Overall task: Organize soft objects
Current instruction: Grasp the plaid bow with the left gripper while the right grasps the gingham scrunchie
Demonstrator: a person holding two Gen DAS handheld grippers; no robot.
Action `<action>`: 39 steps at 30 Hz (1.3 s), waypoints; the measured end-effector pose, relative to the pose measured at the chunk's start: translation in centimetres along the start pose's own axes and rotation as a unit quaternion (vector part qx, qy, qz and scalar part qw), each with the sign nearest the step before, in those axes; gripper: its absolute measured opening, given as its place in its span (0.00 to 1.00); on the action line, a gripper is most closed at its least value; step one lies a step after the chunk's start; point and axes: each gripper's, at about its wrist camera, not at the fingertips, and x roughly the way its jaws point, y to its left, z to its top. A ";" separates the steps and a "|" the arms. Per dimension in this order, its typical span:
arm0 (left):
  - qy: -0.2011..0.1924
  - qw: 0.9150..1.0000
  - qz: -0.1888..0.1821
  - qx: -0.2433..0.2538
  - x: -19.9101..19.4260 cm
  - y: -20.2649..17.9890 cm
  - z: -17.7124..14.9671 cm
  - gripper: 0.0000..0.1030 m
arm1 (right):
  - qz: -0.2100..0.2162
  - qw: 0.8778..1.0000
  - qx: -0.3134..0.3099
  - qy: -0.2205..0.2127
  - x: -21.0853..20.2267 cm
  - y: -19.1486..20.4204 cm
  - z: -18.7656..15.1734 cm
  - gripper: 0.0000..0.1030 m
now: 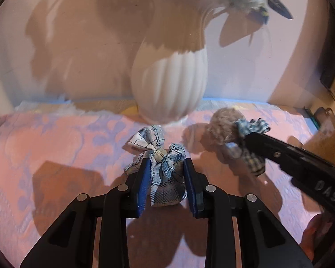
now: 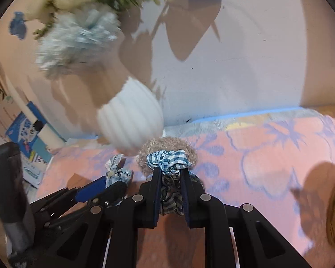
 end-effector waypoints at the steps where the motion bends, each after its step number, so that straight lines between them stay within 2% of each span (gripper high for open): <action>1: 0.001 1.000 0.002 0.005 -1.0 -0.1 -0.7 0.26 | 0.001 1.000 -0.002 -0.001 -1.2 0.4 -0.5 0.15; 6: 0.001 1.000 0.007 0.023 -6.3 -0.6 -4.0 0.26 | -0.008 1.000 -0.025 0.001 -6.4 2.6 -3.9 0.15; 9: -0.015 1.000 0.003 0.014 -9.8 -0.6 -7.0 0.26 | -0.015 1.000 -0.024 0.009 -9.7 3.0 -7.1 0.15; 11: -0.027 1.000 0.003 -0.003 -11.3 -0.4 -8.9 0.26 | -0.023 0.999 -0.020 0.022 -11.1 2.4 -8.8 0.16; 14: -0.020 1.000 0.016 -0.017 -12.3 -0.3 -11.5 0.26 | -0.026 0.999 -0.015 0.043 -12.6 1.7 -11.8 0.16; 17: -0.021 0.999 0.025 -0.020 -13.7 -0.3 -13.6 0.26 | -0.038 0.997 -0.039 0.057 -13.6 1.9 -14.4 0.18; 18: -0.023 0.999 0.027 -0.019 -13.6 -0.4 -13.9 0.26 | -0.044 0.996 -0.051 0.065 -13.9 2.0 -15.2 0.22; 20: -0.030 0.999 0.032 -0.017 -13.6 -0.5 -14.7 0.26 | -0.053 0.993 -0.066 0.083 -14.3 1.8 -16.9 0.38; 21: -0.027 0.999 0.031 -0.019 -13.3 -0.5 -14.7 0.26 | -0.057 0.992 -0.065 0.088 -14.6 1.5 -17.6 0.54; 24: -0.025 0.999 0.027 -0.020 -12.9 -0.4 -14.7 0.26 | -0.060 0.992 -0.058 0.096 -15.7 0.7 -18.7 0.56; 28: -0.023 0.999 0.024 -0.016 -12.8 -0.5 -14.7 0.26 | -0.057 0.993 -0.064 0.082 -16.5 1.1 -18.0 0.58; 29: -0.025 0.999 0.025 -0.015 -12.8 -0.6 -14.7 0.26 | -0.054 0.993 -0.065 0.078 -16.2 1.3 -17.6 0.61; 31: -0.028 0.999 0.024 -0.013 -13.0 -0.7 -14.8 0.26 | -0.052 0.994 -0.063 0.076 -15.3 1.8 -16.8 0.84; 36: -0.025 0.999 0.023 -0.014 -12.8 -0.5 -14.9 0.26 | -0.038 0.995 -0.043 0.081 -12.1 2.6 -15.8 0.84; 38: -0.022 0.999 0.021 -0.013 -12.6 -0.5 -14.8 0.26 | -0.053 0.994 -0.044 0.086 -11.3 2.9 -15.9 0.73; 39: -0.022 0.999 0.021 -0.012 -12.6 -0.5 -14.8 0.26 | -0.068 0.992 -0.051 0.091 -10.8 3.1 -15.9 0.52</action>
